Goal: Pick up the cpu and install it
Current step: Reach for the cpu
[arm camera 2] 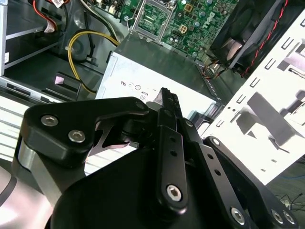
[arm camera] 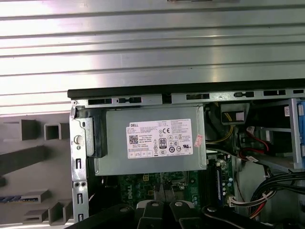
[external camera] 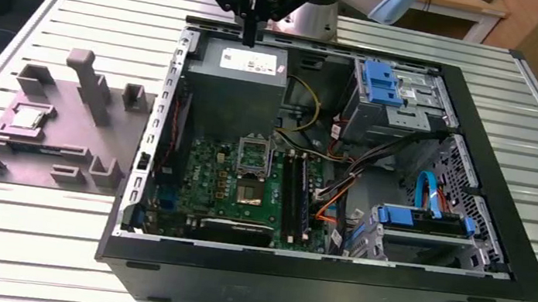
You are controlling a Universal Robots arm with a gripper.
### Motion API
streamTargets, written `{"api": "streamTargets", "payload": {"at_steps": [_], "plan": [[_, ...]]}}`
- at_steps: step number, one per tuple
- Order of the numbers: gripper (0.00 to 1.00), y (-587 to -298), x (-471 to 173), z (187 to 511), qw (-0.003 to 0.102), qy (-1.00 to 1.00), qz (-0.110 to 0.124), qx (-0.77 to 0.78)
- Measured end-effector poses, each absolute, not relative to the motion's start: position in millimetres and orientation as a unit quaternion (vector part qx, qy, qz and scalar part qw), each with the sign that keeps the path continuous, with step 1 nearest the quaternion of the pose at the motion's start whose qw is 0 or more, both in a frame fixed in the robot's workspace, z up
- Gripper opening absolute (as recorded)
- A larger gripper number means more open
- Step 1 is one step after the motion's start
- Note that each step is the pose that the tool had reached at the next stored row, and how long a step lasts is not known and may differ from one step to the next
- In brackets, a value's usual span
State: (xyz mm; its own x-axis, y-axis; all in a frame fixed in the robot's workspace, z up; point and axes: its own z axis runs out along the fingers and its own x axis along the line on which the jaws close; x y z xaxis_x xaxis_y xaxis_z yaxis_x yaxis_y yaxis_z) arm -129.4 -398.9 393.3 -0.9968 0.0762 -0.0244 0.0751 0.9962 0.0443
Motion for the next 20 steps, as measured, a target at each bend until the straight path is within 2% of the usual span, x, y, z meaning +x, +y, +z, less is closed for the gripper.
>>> {"api": "streamTargets", "payload": {"at_steps": [20], "plan": [[0.1,-398.9,-139.5,392.9,0.013,0.999,0.022,0.038]]}}
